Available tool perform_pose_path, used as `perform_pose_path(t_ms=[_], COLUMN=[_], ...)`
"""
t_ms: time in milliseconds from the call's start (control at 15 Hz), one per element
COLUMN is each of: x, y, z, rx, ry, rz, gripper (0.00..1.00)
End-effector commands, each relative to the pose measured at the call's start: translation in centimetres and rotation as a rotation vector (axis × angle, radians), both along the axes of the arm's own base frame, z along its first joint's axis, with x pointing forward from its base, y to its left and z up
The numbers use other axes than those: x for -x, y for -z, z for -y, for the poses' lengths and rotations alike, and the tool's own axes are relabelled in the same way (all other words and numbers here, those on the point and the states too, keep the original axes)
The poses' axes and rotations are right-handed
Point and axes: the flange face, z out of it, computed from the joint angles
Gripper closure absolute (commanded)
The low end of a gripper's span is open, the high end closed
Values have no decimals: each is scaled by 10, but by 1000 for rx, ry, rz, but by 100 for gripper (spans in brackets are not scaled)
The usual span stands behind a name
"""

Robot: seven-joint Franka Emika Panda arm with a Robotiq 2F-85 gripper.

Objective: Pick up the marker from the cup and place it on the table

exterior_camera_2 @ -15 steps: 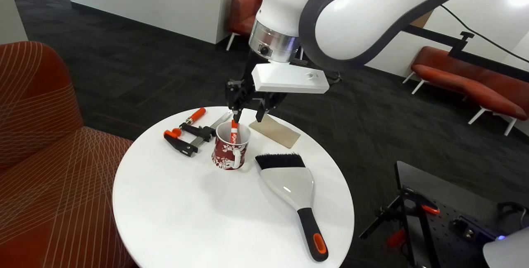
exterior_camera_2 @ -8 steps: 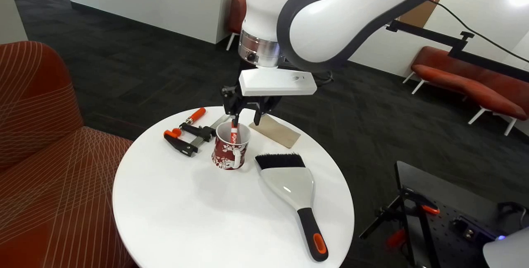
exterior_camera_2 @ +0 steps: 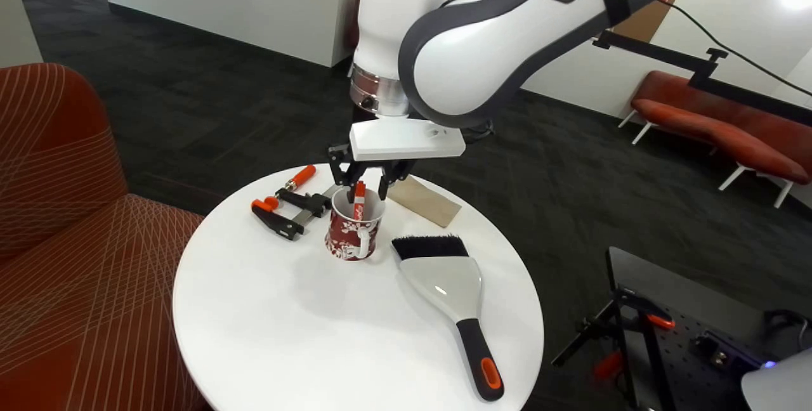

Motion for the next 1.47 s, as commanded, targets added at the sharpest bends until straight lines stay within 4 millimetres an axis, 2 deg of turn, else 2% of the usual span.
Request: perform_pose_path(t_ms=[0, 133, 333, 467, 933, 1133, 1200, 1267, 1400], x=[-9, -11, -14, -15, -22, -23, -24, -23, -22], y=[5, 10, 16, 20, 34, 38, 38, 38, 36], z=[2, 3, 5, 6, 10, 12, 12, 11, 8], rx=[-5, -7, -8, -5, 27, 50, 56, 61, 68], ry=[28, 30, 32, 33, 28, 24, 21, 18, 9], rz=[-19, -20, -21, -20, -9, -5, -4, -4, -3], gripper=[54, 58, 56, 59, 55, 58, 80, 81, 95])
